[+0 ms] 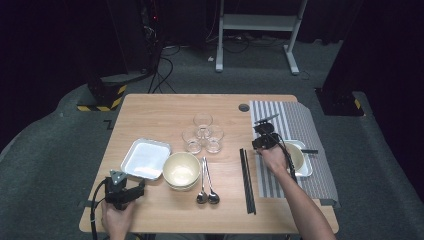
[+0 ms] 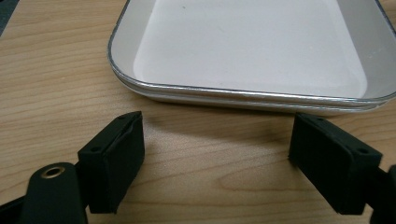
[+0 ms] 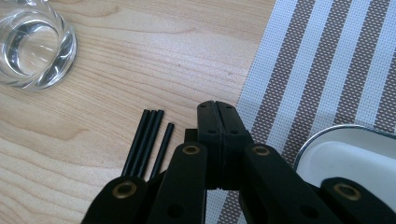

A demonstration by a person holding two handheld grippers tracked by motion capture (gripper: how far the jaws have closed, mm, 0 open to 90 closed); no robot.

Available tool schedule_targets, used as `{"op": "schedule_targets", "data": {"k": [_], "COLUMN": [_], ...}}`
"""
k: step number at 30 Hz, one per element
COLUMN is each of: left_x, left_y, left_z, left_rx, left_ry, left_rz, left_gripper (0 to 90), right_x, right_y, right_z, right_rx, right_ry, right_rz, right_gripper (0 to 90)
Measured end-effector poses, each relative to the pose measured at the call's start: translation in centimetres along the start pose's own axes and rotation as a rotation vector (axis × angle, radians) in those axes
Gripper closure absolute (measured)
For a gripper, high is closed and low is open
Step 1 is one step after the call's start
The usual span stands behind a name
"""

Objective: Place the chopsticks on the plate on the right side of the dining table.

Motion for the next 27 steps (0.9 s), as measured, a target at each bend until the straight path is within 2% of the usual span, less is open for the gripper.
{"op": "schedule_targets", "data": {"k": [6,12,27], "left_x": [0.0,0.0,0.0], "left_y": [0.0,0.0,0.0], "left_z": [0.0,0.0,0.0], "left_rx": [0.0,0.0,0.002], "left_ry": [0.0,0.0,0.0], "left_rz": [0.0,0.0,0.0], "left_gripper": [18.4,18.4,18.4], "right_x": [-0.1,0.1,3.0], "right_y": [0.2,0.3,0.2], "right_z": [0.3,0.5,1.3], "right_rx": [0.005,0.002,0.03], "right_ry": [0.006,-0.019,-0.175], "right_rz": [-0.006,-0.013,-0.007], "right_gripper": [89.6,88.9,82.7]}}
Point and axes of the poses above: each handheld gripper's, and its own axes: x roughly backward along the jaws, z roughly out of its underside, y roughly to its left, the point moved 1 cm from there along -x, roughly forward along the jaws, and after that the axes turned 14 degrees about -z, right-handed, at the moved point
